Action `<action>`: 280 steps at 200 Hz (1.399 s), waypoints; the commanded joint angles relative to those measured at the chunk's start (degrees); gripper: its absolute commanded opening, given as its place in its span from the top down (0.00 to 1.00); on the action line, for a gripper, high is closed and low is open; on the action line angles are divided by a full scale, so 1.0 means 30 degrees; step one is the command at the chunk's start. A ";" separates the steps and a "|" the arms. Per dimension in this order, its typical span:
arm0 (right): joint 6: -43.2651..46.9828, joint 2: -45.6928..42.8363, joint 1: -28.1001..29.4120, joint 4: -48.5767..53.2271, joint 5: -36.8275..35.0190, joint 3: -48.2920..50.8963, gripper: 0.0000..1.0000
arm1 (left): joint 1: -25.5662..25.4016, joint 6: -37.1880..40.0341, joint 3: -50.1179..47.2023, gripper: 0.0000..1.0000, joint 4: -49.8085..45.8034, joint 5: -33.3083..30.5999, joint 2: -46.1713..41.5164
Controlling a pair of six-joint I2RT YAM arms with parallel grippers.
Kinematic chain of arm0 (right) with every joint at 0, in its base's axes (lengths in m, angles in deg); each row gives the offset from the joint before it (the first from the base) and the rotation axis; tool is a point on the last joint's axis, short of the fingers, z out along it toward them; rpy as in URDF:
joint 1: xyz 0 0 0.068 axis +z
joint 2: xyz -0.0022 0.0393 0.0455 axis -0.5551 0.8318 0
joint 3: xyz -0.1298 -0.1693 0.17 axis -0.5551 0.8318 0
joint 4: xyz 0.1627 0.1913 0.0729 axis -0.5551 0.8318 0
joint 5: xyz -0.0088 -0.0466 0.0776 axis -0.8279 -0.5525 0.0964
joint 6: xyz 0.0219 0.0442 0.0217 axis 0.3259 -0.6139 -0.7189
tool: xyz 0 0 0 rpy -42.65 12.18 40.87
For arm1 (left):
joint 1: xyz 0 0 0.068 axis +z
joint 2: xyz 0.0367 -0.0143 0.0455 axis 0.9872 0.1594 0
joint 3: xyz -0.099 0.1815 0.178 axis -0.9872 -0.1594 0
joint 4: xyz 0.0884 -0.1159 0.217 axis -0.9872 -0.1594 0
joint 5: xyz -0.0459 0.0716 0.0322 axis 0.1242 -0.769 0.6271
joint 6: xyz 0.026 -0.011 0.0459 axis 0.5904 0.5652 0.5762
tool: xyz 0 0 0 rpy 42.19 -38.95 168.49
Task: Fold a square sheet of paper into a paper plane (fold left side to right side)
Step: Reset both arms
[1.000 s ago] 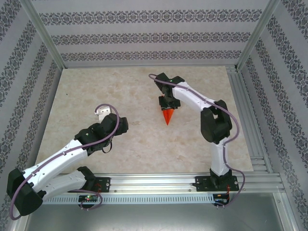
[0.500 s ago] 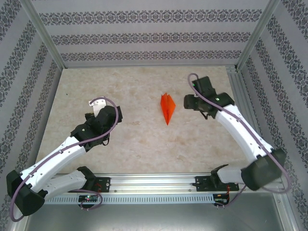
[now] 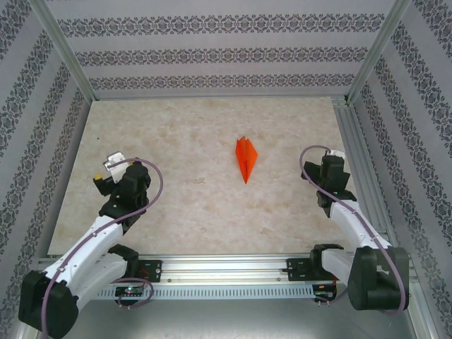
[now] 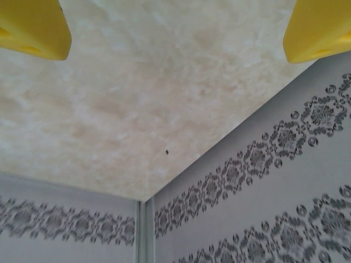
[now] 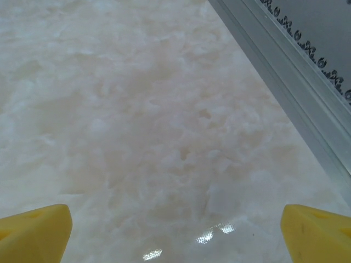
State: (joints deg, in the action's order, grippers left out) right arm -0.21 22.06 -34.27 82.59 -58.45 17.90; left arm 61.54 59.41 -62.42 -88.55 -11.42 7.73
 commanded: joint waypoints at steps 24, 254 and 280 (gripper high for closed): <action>0.2138 0.2315 -0.0254 -0.9504 0.0302 0.1104 0.02 | 0.1387 0.4256 -0.1965 0.00 0.7922 0.3762 0.1326; 0.3244 0.7964 0.0069 -1.7291 0.2713 0.1081 0.02 | 0.4496 0.6649 -0.1083 0.00 1.8559 1.3274 1.3082; 0.3219 0.7992 0.0069 -1.7120 0.2734 0.0970 0.02 | 0.4496 0.6648 -0.1066 0.00 1.8496 1.3305 1.3056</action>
State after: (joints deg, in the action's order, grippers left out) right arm 8.40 46.43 -34.58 32.74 -51.55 21.51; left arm 74.72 79.58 -66.71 -34.61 27.10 47.14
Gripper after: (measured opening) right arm 0.980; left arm 0.997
